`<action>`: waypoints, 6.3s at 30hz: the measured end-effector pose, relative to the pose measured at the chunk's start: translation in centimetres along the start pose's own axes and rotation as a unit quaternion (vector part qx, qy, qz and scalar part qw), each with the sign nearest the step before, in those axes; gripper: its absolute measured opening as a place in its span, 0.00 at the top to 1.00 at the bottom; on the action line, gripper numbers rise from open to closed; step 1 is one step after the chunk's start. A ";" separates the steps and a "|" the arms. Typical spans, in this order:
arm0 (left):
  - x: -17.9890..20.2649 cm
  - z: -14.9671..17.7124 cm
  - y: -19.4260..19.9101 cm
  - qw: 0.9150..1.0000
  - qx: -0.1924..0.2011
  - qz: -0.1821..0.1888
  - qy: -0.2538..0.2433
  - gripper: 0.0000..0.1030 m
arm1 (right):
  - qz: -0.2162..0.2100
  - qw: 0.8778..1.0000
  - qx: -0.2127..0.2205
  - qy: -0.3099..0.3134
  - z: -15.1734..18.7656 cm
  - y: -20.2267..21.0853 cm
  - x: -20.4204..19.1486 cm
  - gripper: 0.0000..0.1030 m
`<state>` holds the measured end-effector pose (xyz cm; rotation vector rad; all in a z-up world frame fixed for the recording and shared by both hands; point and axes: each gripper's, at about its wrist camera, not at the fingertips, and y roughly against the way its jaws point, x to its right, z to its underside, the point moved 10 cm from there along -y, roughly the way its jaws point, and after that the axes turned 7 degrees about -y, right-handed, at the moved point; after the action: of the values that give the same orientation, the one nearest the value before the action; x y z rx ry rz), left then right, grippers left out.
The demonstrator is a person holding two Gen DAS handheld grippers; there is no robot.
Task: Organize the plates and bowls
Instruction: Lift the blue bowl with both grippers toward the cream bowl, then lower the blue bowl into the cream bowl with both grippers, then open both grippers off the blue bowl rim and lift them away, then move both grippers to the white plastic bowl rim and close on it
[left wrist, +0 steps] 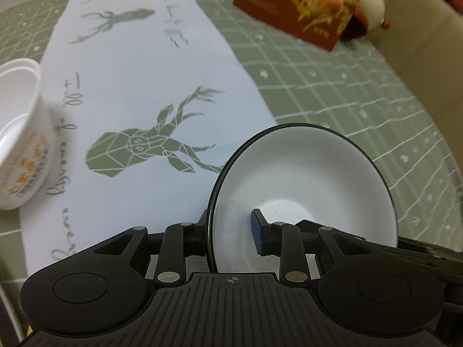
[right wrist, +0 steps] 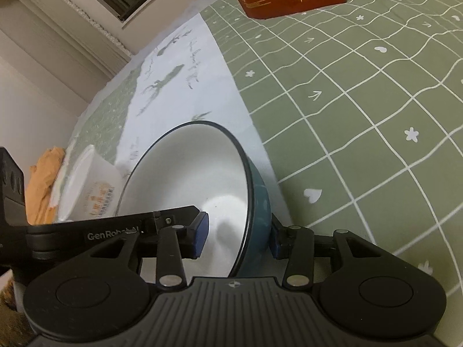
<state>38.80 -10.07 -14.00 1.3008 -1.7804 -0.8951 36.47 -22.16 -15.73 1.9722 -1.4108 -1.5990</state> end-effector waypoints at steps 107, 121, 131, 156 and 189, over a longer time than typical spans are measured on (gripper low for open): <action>-14.5 9.2 9.3 0.993 0.094 0.025 0.067 0.74 | -0.035 0.999 -0.014 0.016 9.9 -5.7 -11.2 0.40; -14.7 9.7 9.8 0.992 0.095 0.030 0.083 0.78 | 0.043 0.997 0.019 0.064 10.1 -4.7 -10.3 0.40; -14.8 11.1 10.9 0.989 0.099 0.051 0.093 0.76 | 0.097 0.988 0.040 0.114 11.6 -3.0 -10.9 0.40; -25.9 1.5 18.6 0.958 0.232 0.021 0.166 0.79 | 0.057 0.965 0.053 0.249 3.2 5.4 -26.8 0.15; -25.2 1.1 14.8 0.947 0.210 0.145 0.193 0.73 | 0.194 0.968 -0.043 0.154 1.8 -10.5 -26.1 0.55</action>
<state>36.52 17.93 -5.90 1.3113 -1.8296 -0.0827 42.07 4.18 -7.30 1.6744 -1.4576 -1.1095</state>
